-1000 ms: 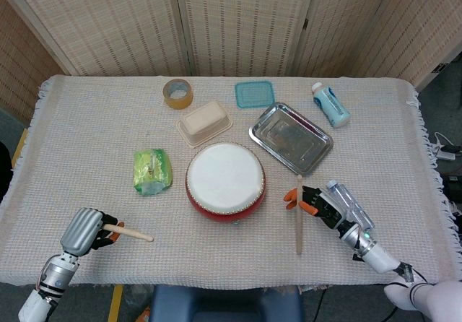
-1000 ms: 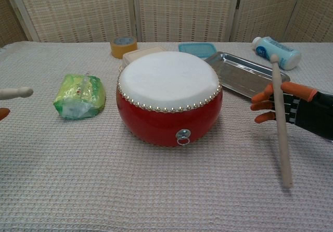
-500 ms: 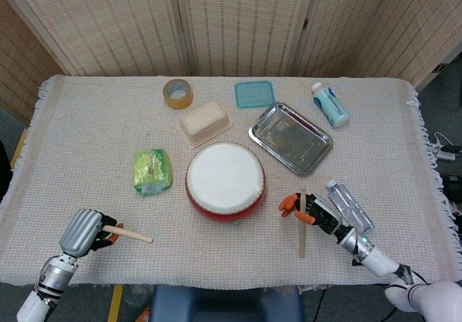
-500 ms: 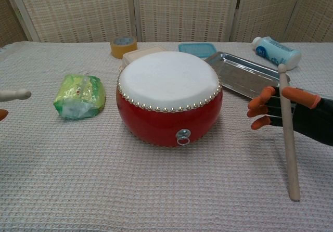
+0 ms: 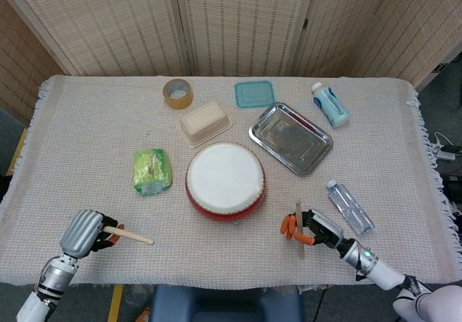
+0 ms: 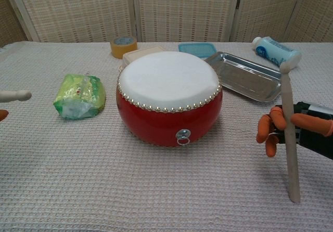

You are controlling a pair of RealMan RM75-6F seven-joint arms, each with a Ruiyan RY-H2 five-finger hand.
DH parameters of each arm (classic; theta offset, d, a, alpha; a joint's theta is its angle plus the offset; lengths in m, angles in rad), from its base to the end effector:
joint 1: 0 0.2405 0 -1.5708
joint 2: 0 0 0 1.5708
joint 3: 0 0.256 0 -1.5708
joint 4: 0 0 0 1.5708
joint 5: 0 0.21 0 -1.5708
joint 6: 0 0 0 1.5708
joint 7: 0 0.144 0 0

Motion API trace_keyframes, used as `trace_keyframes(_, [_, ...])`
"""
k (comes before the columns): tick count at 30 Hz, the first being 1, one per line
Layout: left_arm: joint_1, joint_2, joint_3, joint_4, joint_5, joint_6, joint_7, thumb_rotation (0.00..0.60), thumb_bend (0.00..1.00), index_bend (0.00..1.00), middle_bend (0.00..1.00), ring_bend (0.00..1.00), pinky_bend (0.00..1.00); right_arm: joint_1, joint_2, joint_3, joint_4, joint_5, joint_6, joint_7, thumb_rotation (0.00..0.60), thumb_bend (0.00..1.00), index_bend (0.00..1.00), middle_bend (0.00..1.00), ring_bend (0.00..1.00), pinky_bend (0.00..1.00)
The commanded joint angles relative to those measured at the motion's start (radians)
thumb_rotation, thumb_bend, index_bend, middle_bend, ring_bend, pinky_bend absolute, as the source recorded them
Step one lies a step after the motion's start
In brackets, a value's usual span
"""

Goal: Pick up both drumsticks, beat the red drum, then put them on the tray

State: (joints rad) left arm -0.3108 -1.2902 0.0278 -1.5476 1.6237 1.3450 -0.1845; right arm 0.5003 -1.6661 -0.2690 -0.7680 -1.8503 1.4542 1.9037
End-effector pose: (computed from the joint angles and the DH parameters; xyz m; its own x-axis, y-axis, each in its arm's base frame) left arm -0.2567 0.2225 0.0744 0.1936 0.2068 0.9590 0.9428 -0.3098 -0.1235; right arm -0.2842 -0.2501 -0.0115 -0.6324 -0.7239 0.2757 -0.5527 0.1723 -0.8154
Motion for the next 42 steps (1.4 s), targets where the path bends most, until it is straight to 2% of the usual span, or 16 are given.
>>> trace_keyframes(1, [0.000,0.000,0.001,-0.001,0.001,0.000,0.001,0.600,0.49,1.00,1.00,1.00,1.00,-0.001,0.000,-0.015,-0.013,-0.008,-0.011,-0.030,0.440,0.21,0.60,0.47,0.40,0.50])
trace_keyframes(8, [0.003,-0.003,0.003,0.002,0.005,0.004,-0.005,0.600,0.49,1.00,1.00,1.00,1.00,0.000,-0.015,-0.038,-0.028,-0.013,-0.042,-0.100,0.439,0.21,0.64,0.49,0.42,0.52])
trace_keyframes(13, [0.003,-0.006,0.006,0.007,0.011,0.006,-0.014,0.600,0.49,1.00,1.00,1.00,1.00,-0.009,-0.031,-0.041,-0.035,-0.006,-0.053,-0.152,0.439,0.21,0.69,0.54,0.46,0.56])
trace_keyframes(19, [0.001,-0.009,0.007,0.012,0.018,0.007,-0.021,0.600,0.49,1.00,1.00,1.00,1.00,-0.024,-0.053,-0.043,-0.036,-0.006,-0.044,-0.226,0.443,0.21,0.81,0.65,0.57,0.63])
trace_keyframes(23, [0.001,-0.010,0.007,0.014,0.020,0.008,-0.023,0.600,0.49,1.00,1.00,1.00,1.00,-0.030,-0.060,-0.043,-0.033,-0.006,-0.040,-0.249,0.452,0.21,0.89,0.70,0.60,0.67])
trace_keyframes(28, [0.001,-0.011,0.007,0.019,0.021,0.010,-0.028,0.600,0.49,1.00,1.00,1.00,1.00,-0.047,-0.081,-0.052,-0.020,-0.011,-0.035,-0.314,0.505,0.21,0.99,0.77,0.67,0.73])
trace_keyframes(32, [0.001,-0.011,0.006,0.021,0.020,0.012,-0.031,0.600,0.49,1.00,1.00,1.00,1.00,-0.050,-0.081,-0.056,-0.025,-0.011,-0.036,-0.331,0.594,0.22,1.00,0.84,0.76,0.82])
trace_keyframes(39, [0.002,-0.008,0.003,0.020,0.021,0.020,-0.032,0.600,0.49,1.00,1.00,1.00,1.00,-0.042,-0.050,-0.059,-0.072,-0.011,-0.025,-0.326,0.600,0.28,1.00,0.94,0.93,0.97])
trace_keyframes(42, [0.003,-0.006,0.001,0.021,0.019,0.023,-0.032,0.600,0.49,1.00,1.00,1.00,1.00,-0.034,-0.018,-0.058,-0.116,-0.006,-0.025,-0.337,0.600,0.33,1.00,0.98,0.99,1.00])
